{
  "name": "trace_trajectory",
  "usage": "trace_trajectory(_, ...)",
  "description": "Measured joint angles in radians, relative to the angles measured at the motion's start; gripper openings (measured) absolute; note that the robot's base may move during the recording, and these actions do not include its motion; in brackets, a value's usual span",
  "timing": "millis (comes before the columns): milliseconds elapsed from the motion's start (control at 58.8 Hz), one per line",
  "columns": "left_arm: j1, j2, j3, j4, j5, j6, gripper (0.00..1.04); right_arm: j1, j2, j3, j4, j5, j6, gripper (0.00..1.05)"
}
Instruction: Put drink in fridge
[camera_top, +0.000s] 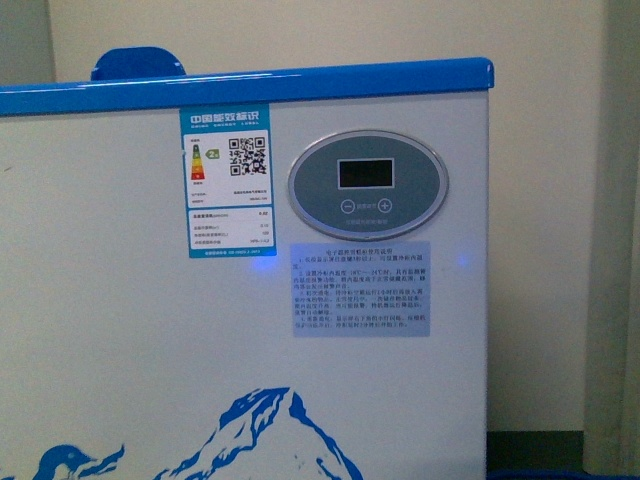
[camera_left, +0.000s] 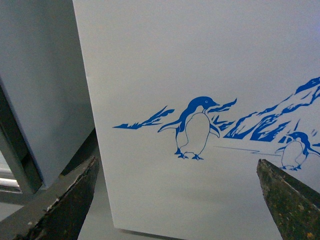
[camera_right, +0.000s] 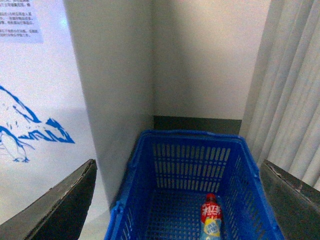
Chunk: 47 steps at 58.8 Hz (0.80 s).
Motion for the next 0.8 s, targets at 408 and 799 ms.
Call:
trace_trajectory(408, 0.0, 0.001, 0.0, 0.0, 0.0, 0.0, 0.97, -0.134, 0.455, 0.168, -0.217, 0.18, 0.14, 0.97)
trace_trajectory(799, 0.0, 0.001, 0.0, 0.0, 0.0, 0.0, 0.97, -0.291, 1.69, 0.451, 0.404, 0.095, -0.064, 0.97)
